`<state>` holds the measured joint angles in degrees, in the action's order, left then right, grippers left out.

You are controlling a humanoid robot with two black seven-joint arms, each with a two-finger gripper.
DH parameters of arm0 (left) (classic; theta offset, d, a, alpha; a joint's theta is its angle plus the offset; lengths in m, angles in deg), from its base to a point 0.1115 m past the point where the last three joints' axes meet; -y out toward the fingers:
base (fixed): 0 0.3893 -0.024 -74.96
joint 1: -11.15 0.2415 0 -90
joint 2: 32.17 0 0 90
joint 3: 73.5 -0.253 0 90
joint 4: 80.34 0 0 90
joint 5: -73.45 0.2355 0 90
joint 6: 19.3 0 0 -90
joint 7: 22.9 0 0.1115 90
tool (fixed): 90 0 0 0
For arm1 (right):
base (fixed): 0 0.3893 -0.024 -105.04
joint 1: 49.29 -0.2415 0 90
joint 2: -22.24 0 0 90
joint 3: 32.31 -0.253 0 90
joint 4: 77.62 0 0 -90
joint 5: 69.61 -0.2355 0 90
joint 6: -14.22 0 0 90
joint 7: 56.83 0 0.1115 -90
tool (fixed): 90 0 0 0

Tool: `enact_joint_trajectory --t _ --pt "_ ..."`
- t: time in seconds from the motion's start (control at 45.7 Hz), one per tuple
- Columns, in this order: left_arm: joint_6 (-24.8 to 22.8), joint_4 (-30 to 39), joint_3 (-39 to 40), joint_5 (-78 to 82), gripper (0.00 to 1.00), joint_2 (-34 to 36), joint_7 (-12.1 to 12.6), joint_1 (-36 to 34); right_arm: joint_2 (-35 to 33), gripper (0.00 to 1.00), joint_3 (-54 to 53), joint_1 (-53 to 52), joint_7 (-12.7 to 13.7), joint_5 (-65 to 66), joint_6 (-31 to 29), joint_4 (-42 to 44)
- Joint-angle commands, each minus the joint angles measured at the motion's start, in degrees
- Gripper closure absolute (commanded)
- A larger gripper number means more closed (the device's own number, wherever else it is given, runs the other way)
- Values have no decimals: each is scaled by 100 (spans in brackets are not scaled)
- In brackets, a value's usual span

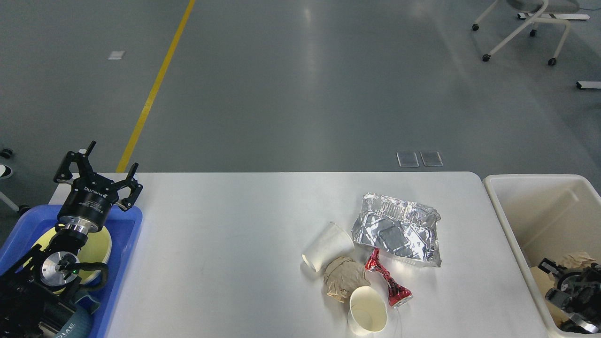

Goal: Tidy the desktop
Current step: 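Carry the food scraps with the right gripper and drop them in the bin, then raise the right gripper and lower it onto the crumpled foil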

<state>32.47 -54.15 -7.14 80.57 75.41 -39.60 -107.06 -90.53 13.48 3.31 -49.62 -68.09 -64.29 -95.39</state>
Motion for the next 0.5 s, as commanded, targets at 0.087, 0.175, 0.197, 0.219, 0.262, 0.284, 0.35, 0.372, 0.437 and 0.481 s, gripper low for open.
enact_joint_trajectory --t 0.087,0.175,0.197,0.219,0.262,0.284,0.35,0.372,0.437,0.481 --pt "0 0 0 0 4 0 1 0 -9 0 18 -13 0 24 -6 -15" --pt "0 0 0 0 4 0 1 0 -9 0 26 -13 0 24 -6 -15" --pt "0 0 0 0 4 0 1 0 -9 0 26 -13 -8 24 -6 -15" --pt "0 0 0 0 4 0 1 0 -9 0 26 -22 0 24 -6 -15" --pt "0 0 0 0 4 0 1 0 -18 0 35 -57 -9 24 -15 -24" --pt "0 0 0 0 4 0 1 0 -35 0 35 -92 -9 33 -15 -33" --pt "0 0 0 0 4 0 1 0 -62 0 53 -189 -9 42 -41 -68" --pt "0 0 0 0 4 0 1 0 -70 0 53 -232 -9 50 -67 -77" --pt "0 0 0 0 4 0 1 0 -114 0 62 -434 -9 182 -208 -147" --pt "0 0 0 0 4 0 1 0 -219 0 70 -636 -9 322 -304 -261"
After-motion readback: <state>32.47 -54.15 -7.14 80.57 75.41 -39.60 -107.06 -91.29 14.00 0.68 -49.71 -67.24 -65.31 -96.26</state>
